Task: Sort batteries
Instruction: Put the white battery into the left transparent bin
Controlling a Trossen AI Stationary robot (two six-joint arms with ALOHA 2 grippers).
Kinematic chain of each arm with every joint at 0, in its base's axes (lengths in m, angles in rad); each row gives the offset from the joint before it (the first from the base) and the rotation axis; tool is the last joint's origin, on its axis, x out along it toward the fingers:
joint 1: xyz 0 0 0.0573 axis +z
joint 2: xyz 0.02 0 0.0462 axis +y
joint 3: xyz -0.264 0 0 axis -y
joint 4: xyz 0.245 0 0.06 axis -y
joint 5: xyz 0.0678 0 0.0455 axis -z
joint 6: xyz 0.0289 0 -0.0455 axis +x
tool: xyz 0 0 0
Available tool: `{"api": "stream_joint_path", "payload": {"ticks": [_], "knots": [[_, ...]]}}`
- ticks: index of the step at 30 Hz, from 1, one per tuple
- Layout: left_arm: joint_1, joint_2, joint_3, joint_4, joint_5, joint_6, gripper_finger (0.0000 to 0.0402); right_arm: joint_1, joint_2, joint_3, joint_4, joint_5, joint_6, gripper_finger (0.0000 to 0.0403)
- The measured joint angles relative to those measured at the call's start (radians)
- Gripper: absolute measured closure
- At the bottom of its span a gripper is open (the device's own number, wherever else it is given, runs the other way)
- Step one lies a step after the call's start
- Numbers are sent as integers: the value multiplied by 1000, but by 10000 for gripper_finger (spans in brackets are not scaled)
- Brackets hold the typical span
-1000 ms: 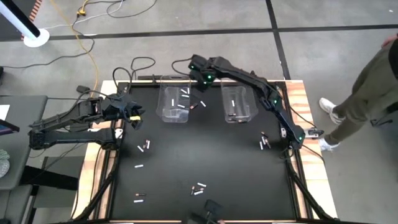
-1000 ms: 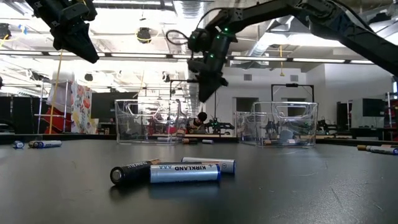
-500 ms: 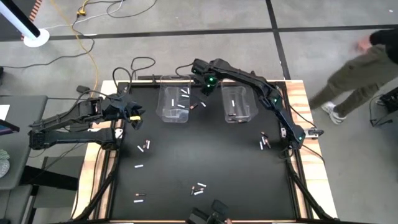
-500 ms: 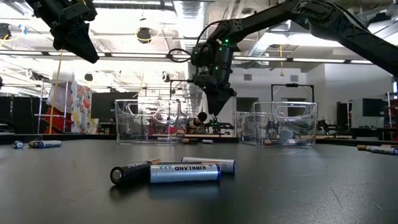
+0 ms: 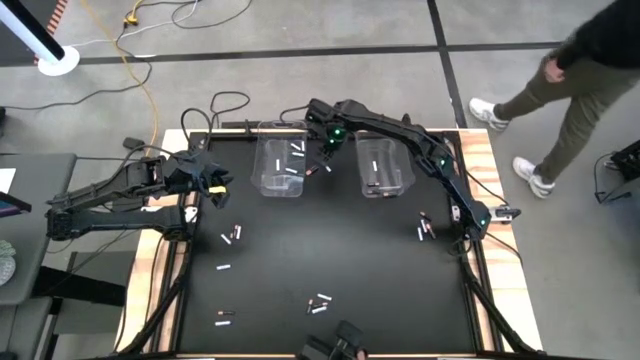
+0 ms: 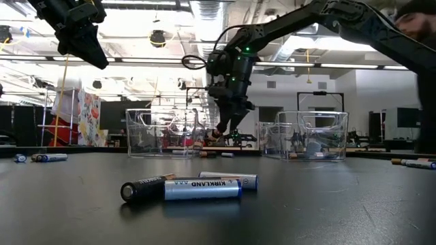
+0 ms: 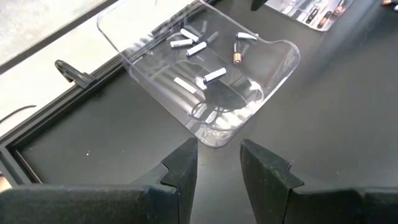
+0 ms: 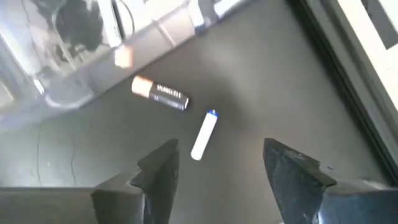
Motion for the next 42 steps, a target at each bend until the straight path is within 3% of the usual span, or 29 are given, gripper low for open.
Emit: {"api": "stream_joint_path", "payload": {"ticks": [24, 27, 34, 42], "knots": [[0, 0, 0, -2, 2, -23, 286, 32, 160, 5, -9, 37, -60, 169], [0, 0, 0, -2, 3, -24, 286, 31, 160, 4, -7, 37, -69, 188], [0, 0, 0, -1, 3, -24, 286, 41, 160, 4, -13, 53, -166, 278], [0, 0, 0, -1, 3, -24, 286, 41, 161, 3, -16, 57, -252, 295]]}}
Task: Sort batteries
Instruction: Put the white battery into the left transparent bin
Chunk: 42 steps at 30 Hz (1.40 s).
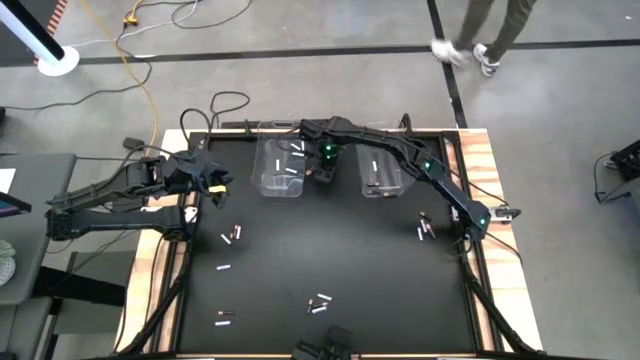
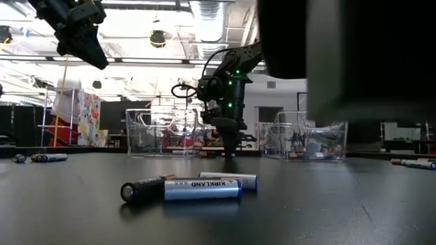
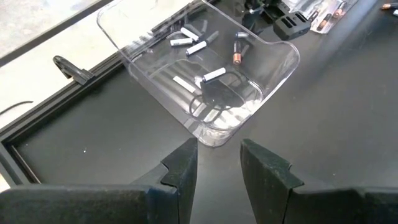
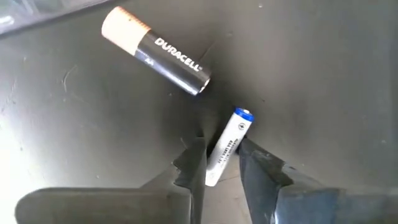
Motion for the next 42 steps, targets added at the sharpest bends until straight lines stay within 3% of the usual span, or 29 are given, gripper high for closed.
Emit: {"api": "stream_joint_path", "payload": {"ticks": [26, 33, 42], "knots": [[0, 0, 0, 0, 0, -34, 286, -8, 1, -2, -17, -16, -254, 320], [0, 0, 0, 0, 0, -42, 286, -25, 2, -2, -18, -77, -251, 330], [0, 0, 0, 1, 0, -59, 286, -27, 2, -2, -19, -80, -255, 332]]}}
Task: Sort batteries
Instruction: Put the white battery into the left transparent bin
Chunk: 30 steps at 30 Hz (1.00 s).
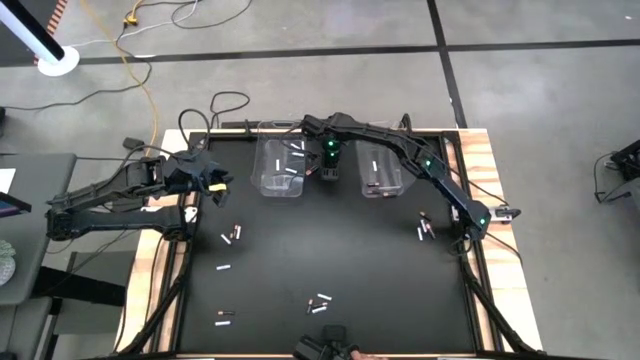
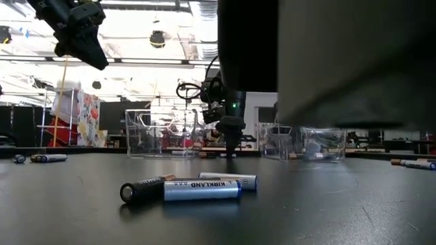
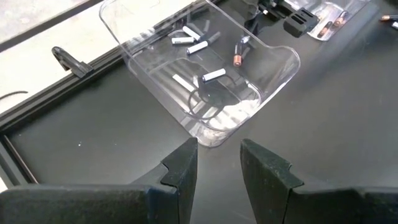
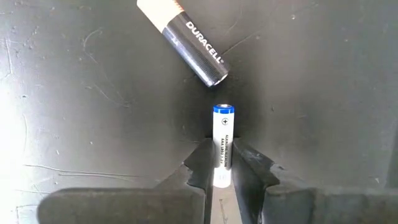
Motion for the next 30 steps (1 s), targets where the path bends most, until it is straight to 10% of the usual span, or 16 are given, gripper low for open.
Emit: {"api": "stream_joint_path", "payload": {"ticks": [30], "knots": [[0, 0, 0, 1, -40, -91, 286, 10, -10, 85, -115, 38, 71, 356]]}}
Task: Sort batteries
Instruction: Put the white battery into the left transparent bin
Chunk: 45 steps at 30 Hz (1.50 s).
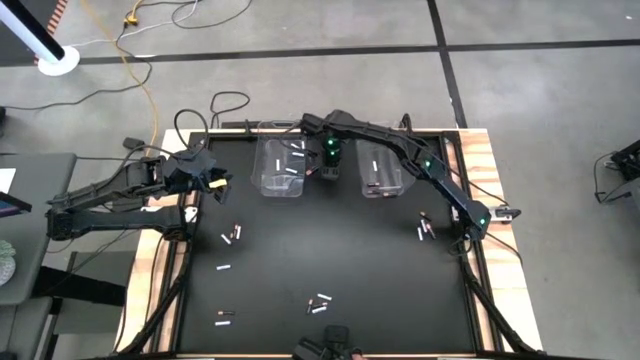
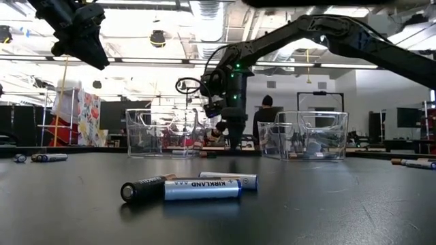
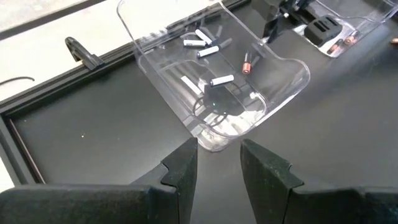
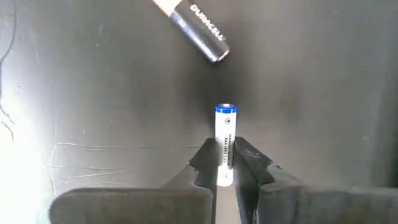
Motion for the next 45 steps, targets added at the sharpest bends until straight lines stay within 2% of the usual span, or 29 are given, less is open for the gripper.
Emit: {"api": "stream_joint_path", "payload": {"ticks": [8, 14, 28, 33, 37, 45], "knots": [[0, 0, 0, 0, 0, -4, 286, 0, -2, 83, -103, 0, 8, 360], [0, 0, 0, 0, 0, -4, 286, 3, -30, 85, -132, -1, 11, 360], [0, 0, 0, -1, 1, 11, 286, 25, -141, 86, -81, -24, 18, 360], [0, 0, 0, -1, 1, 11, 286, 30, -205, 86, 30, -28, 80, 360], [0, 0, 0, -1, 2, 12, 286, 46, -221, 86, 197, -88, 132, 360], [0, 0, 0, -1, 2, 23, 286, 107, -156, 87, 417, -104, 147, 363]]}}
